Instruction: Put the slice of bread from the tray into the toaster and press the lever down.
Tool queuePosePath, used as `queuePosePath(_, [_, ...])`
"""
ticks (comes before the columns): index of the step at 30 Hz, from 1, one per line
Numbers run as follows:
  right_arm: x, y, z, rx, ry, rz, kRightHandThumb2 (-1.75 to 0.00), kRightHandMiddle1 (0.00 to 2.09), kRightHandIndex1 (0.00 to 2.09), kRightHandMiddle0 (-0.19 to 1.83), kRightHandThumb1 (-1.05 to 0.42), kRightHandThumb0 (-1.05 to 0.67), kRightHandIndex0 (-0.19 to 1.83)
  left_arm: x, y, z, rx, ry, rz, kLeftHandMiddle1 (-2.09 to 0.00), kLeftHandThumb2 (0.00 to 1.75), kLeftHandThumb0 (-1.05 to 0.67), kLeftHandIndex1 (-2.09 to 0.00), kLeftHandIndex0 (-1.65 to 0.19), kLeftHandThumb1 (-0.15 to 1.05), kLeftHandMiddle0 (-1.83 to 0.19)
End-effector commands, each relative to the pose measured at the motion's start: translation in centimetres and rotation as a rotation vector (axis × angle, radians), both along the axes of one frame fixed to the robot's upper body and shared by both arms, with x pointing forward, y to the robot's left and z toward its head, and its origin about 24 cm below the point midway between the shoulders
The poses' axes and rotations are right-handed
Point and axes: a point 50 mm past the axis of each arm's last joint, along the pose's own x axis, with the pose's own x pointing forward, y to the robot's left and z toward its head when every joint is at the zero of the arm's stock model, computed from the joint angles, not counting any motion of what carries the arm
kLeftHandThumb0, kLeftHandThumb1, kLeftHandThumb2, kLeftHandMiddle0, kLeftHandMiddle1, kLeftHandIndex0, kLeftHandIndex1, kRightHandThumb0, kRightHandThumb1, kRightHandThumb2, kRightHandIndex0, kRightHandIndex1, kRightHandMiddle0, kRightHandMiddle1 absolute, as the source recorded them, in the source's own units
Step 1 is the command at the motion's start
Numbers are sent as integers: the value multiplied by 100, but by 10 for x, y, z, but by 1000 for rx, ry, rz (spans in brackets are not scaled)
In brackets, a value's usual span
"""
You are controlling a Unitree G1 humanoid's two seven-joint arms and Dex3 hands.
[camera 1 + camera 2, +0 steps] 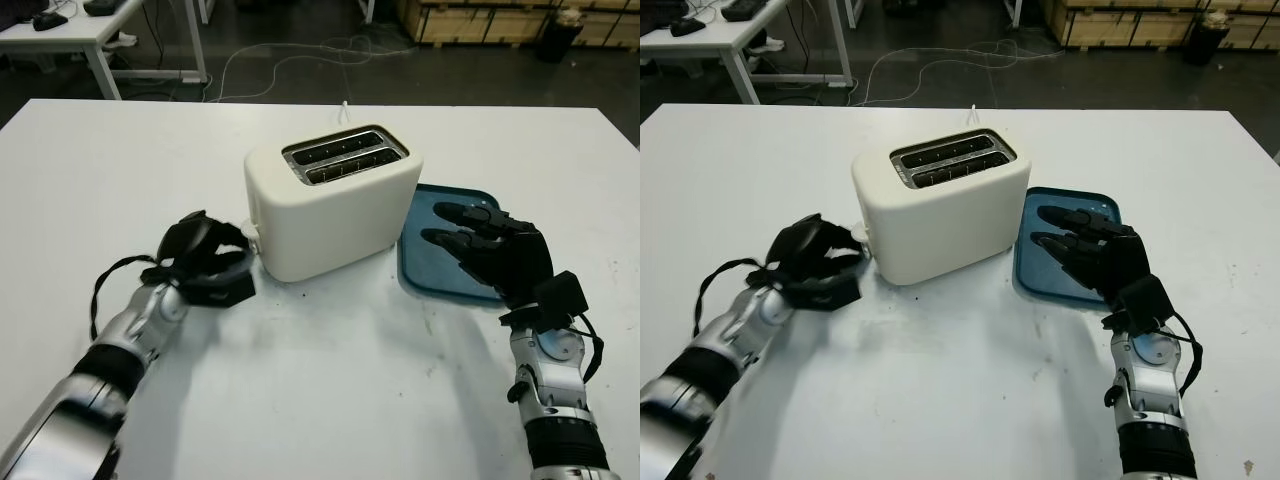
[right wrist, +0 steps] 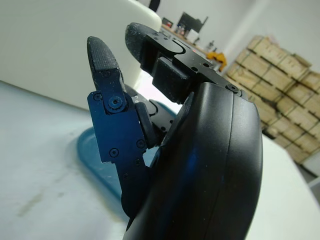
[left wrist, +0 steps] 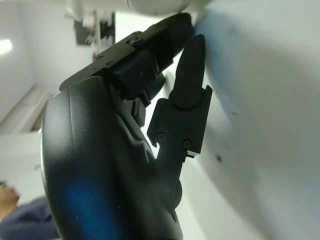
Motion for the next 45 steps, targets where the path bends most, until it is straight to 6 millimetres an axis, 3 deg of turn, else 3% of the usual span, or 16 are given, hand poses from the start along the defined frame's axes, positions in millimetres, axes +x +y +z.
queuePosePath(1, [7,-13,15,-73,-47,-12,0,0,1,101,-85,-41,111,-8,6,31,-46,-85,-45,-121,17,-36,-5,-114,92,-74])
queuePosePath(5, [15,-23,27,-169,-72,-18,0,1,2,102,-84,-42,114,-19,35,70,-36,-178,-17,-124,8,-37,-6,-115,92,-75])
queuePosePath(8, [21,-30,36,-241,-78,-25,0,0,2,102,-85,-47,113,-24,45,94,-38,-219,-15,-127,3,-35,-8,-116,90,-76])
queuePosePath(13, [31,-39,57,-329,-91,-32,0,0,2,103,-84,-47,115,-30,52,127,-7,-250,-35,-127,0,-37,-9,-116,86,-75])
queuePosePath(21, [47,-46,92,-596,-77,-40,0,1,4,106,-84,-51,120,-25,48,163,161,-237,-59,-102,0,-44,-10,-118,82,-85])
queuePosePath(27, [60,-38,121,-788,-87,42,0,1,6,108,-82,-46,124,-15,36,180,179,-200,-123,-92,0,-43,-11,-122,77,-96])
queuePosePath(32, [69,-22,141,-965,-108,101,0,2,10,110,-82,-50,128,-10,20,184,180,-184,-159,-103,0,-39,-14,-126,77,-97])
queuePosePath(39, [76,-4,151,-1052,-166,133,-1,1,13,111,-83,-56,126,-8,14,179,181,-191,-112,-110,0,-40,-17,-124,78,-96])
queuePosePath(40, [76,-2,151,-1043,-173,137,-1,1,18,110,-84,-58,123,-8,14,177,170,-183,-97,-110,1,-39,-17,-124,78,-95])
queuePosePath(41, [76,-1,150,-1038,-176,139,0,1,46,110,-85,-59,109,-8,14,175,162,-174,-83,-109,1,-38,-17,-123,79,-94])
queuePosePath(43, [76,2,149,-1042,-167,140,0,0,79,109,-86,-60,91,-10,14,172,154,-158,-59,-108,1,-37,-17,-121,80,-93])
queuePosePath(45, [76,4,148,-1041,-161,141,0,0,85,108,-84,-59,86,-12,14,169,152,-139,-39,-107,1,-37,-16,-119,81,-92])
